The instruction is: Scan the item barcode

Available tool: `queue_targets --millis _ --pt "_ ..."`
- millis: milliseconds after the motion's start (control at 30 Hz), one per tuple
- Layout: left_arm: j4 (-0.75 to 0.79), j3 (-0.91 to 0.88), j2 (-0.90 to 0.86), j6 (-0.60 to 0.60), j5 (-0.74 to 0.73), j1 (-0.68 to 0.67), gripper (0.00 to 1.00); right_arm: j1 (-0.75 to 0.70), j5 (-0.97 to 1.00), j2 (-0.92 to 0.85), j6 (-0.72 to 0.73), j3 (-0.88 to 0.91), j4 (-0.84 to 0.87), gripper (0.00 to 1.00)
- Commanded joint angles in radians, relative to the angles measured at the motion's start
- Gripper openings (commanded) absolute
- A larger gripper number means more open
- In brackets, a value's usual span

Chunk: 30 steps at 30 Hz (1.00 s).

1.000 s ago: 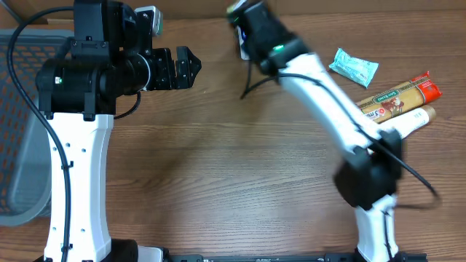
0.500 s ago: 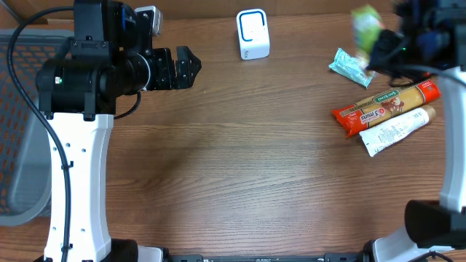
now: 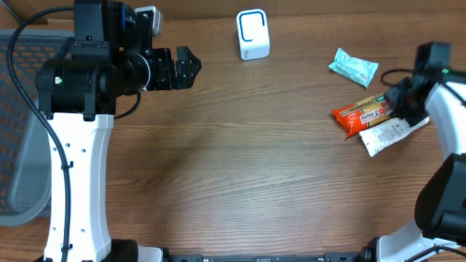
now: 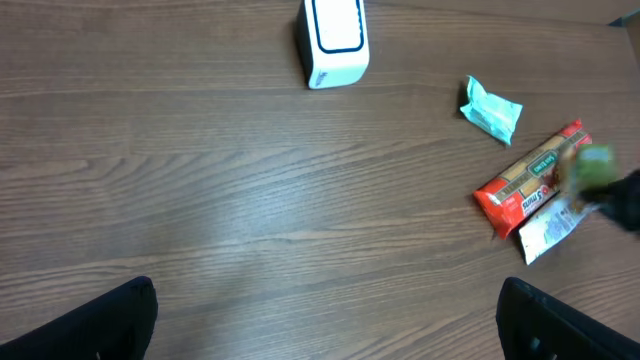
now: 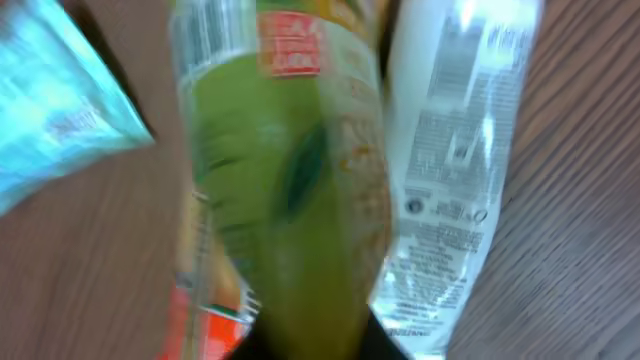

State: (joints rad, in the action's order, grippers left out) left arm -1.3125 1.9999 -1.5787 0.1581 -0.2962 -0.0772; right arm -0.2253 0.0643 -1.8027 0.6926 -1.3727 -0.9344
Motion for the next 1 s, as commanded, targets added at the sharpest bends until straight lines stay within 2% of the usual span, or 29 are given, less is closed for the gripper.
queue_targets --millis 0,33,133,233,333,433,500,533,567,733,967 --pt "0.003 0.005 -0.009 -0.001 -0.003 0.005 0.99 0.007 -0.057 0.026 0.018 0.027 0.019 0.21" --pt "0.003 0.005 -0.009 -0.001 -0.003 0.005 1.00 0.007 -0.103 0.037 -0.007 0.015 -0.006 0.32" --pt "0.003 0.005 -0.009 0.000 -0.003 0.005 0.99 0.007 -0.174 0.081 -0.084 -0.026 -0.047 0.49" --pt "0.003 0.005 -0.009 -0.001 -0.003 0.005 1.00 0.008 -0.199 0.167 -0.121 -0.100 -0.127 0.57" --pt "0.003 0.005 -0.009 -0.001 -0.003 0.005 0.99 0.017 -0.244 0.280 -0.194 -0.198 -0.228 0.61" --pt "0.003 0.005 -0.009 0.000 -0.003 0.005 0.99 0.029 -0.294 0.413 -0.264 -0.298 -0.332 0.71" --pt "0.003 0.005 -0.009 -0.001 -0.003 0.005 0.99 0.029 -0.307 0.497 -0.264 -0.342 -0.386 0.73" --pt "0.003 0.005 -0.009 -0.001 -0.003 0.005 1.00 0.029 -0.314 0.544 -0.263 -0.355 -0.406 0.96" --pt "0.003 0.005 -0.009 -0.001 -0.003 0.005 1.00 0.029 -0.314 0.584 -0.264 -0.361 -0.419 1.00" --pt "0.003 0.005 -0.009 -0.001 -0.003 0.005 1.00 0.029 -0.313 0.800 -0.264 -0.362 -0.460 1.00" --pt "0.003 0.005 -0.009 -0.001 -0.003 0.005 1.00 0.029 -0.313 0.978 -0.264 -0.362 -0.463 1.00"
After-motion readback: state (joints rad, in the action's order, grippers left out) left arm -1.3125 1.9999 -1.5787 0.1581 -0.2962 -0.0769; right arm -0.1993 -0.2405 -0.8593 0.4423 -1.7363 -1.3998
